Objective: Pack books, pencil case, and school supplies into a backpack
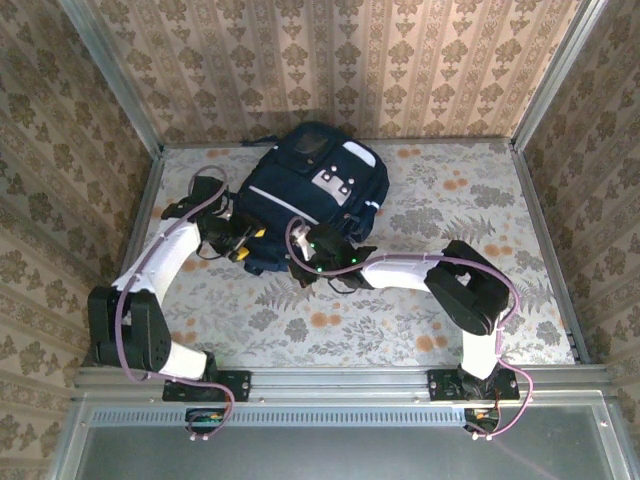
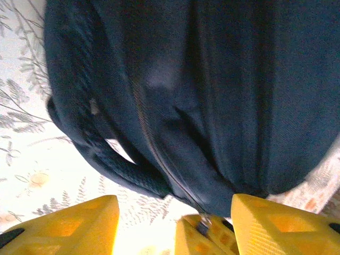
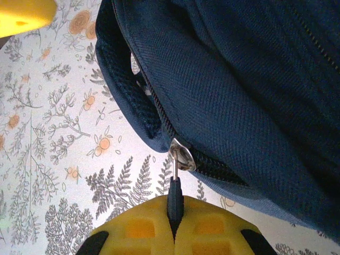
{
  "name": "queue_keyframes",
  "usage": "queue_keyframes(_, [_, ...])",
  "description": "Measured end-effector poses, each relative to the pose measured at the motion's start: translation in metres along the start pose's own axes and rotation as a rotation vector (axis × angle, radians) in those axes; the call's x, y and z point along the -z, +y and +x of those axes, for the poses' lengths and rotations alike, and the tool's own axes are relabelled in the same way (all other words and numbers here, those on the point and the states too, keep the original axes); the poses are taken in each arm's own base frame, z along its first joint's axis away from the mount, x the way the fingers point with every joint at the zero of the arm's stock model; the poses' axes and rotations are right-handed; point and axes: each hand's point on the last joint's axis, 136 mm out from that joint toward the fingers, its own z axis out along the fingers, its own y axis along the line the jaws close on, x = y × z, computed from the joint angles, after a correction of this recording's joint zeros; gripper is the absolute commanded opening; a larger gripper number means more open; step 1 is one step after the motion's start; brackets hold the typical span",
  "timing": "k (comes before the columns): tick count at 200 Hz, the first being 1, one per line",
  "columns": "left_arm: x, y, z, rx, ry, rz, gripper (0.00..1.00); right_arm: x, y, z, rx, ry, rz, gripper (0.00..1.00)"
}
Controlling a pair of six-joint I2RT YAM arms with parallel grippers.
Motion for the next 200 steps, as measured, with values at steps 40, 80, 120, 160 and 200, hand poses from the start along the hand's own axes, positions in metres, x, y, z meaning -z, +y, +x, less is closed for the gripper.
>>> queue_keyframes(40, [-0.016,-0.009,0.02,0.017,0.061,-0.005,0.59,-0.001,0.0,-0.001,-0.001,-0.007,0.017,0.0])
queue_keyframes(80, [-0.047,-0.013,0.037,0.031,0.143,-0.065,0.51,-0.001,-0.003,0.002,-0.008,-0.008,0.03,0.0])
queue_keyframes(120, [-0.051,-0.028,0.034,0.032,0.141,-0.05,0.44,-0.002,-0.003,0.006,-0.008,-0.01,0.029,0.0])
queue_keyframes(160, [-0.063,-0.025,0.031,0.063,0.152,-0.08,0.15,-0.002,-0.005,0.004,-0.006,-0.029,0.041,0.0])
queue_keyframes(200, [-0.072,-0.021,0.034,0.085,0.18,-0.095,0.0,-0.003,-0.015,0.012,-0.008,-0.03,0.079,0.0])
